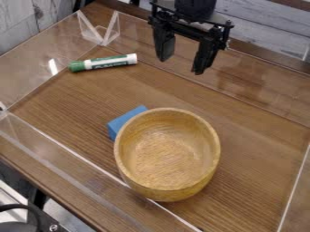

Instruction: Put the green marker in the brown bowl

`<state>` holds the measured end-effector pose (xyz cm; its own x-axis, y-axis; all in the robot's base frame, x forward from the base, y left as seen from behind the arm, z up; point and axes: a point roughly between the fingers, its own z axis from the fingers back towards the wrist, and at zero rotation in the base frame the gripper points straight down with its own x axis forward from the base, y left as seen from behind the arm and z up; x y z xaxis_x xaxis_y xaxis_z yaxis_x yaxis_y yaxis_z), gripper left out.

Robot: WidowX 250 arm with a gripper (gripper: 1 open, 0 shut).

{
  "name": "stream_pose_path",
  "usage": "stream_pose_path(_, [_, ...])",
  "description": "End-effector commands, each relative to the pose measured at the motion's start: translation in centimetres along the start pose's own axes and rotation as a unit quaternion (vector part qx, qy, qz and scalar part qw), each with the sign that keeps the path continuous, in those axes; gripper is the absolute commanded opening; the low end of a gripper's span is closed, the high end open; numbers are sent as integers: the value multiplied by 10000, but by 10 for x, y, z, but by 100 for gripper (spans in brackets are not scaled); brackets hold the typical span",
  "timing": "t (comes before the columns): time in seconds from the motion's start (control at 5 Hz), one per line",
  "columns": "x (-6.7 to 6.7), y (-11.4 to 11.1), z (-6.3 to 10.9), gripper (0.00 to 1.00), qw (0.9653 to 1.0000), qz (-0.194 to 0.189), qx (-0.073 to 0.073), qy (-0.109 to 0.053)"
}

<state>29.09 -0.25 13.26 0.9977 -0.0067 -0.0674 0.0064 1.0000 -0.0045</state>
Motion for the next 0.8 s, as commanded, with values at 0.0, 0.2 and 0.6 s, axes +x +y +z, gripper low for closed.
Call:
stream_pose_path(0.0, [1, 6, -6, 100, 9991, -404, 38, 103])
stream_pose_path(0.2, [8, 28, -6, 100, 9916, -1276, 112, 157])
stream_pose_path(0.6, [17, 64, -10, 100, 9668, -2533, 267, 206])
